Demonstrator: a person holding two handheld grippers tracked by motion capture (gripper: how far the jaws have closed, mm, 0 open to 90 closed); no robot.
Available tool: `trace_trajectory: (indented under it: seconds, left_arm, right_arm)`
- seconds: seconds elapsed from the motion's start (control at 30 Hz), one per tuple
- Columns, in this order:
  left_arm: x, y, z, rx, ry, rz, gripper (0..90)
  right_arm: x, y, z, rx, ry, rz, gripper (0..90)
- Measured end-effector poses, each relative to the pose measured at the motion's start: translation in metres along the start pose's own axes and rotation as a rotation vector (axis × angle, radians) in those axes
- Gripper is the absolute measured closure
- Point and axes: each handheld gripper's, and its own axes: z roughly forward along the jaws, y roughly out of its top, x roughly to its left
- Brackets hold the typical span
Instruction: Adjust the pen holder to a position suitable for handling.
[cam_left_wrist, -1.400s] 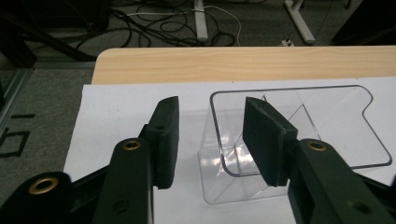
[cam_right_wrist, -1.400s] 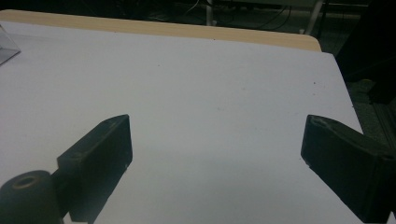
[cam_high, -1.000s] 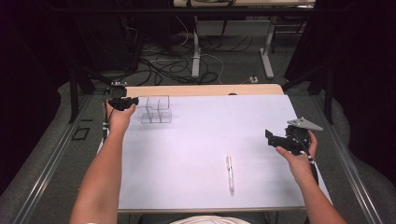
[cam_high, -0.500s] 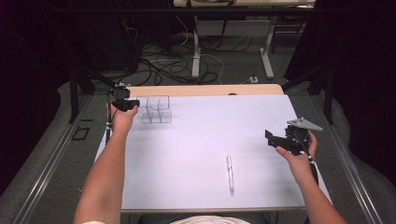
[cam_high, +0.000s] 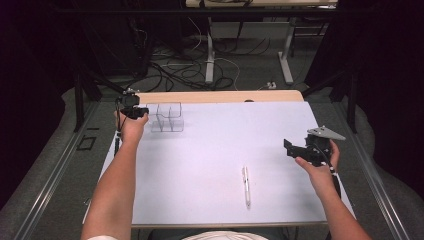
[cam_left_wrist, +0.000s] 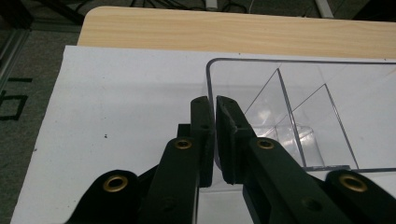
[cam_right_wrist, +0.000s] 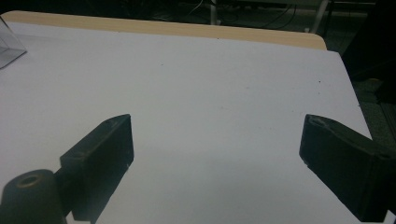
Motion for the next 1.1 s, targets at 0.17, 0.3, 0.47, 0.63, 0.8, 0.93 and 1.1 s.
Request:
trace_trajectory:
  seconds: [0.17, 0.3, 0.47, 0.63, 0.8, 0.93, 1.1]
  left_arm:
    - [-0.001, 0.0, 0.0, 0.002, 0.013, -0.013, 87.5]
    - [-0.003, 0.0, 0.0, -0.001, 0.028, -0.013, 88.2]
    - [-0.005, 0.0, 0.0, -0.005, 0.036, -0.017, 88.5]
    - [-0.006, 0.001, -0.001, 0.004, 0.045, -0.024, 88.8]
    - [-0.009, 0.0, -0.002, 0.011, 0.048, -0.042, 88.9]
    - [-0.011, -0.001, -0.005, 0.021, 0.036, -0.048, 88.9]
    - [-0.021, -0.004, -0.01, 0.039, 0.024, -0.052, 88.9]
  right_arm:
    - [-0.001, 0.0, 0.0, -0.006, -0.009, -0.02, 10.9]
    - [-0.001, 0.001, -0.001, -0.004, -0.007, -0.018, 10.9]
    - [-0.001, 0.001, -0.001, -0.001, -0.006, -0.004, 11.5]
    - [0.0, 0.0, 0.0, -0.007, 0.006, -0.005, 12.5]
    - [0.0, 0.0, 0.001, -0.002, 0.007, -0.006, 12.6]
    - [0.0, 0.0, 0.0, -0.003, 0.009, -0.001, 12.6]
    - [0.0, 0.0, 0.0, 0.002, 0.003, -0.007, 12.6]
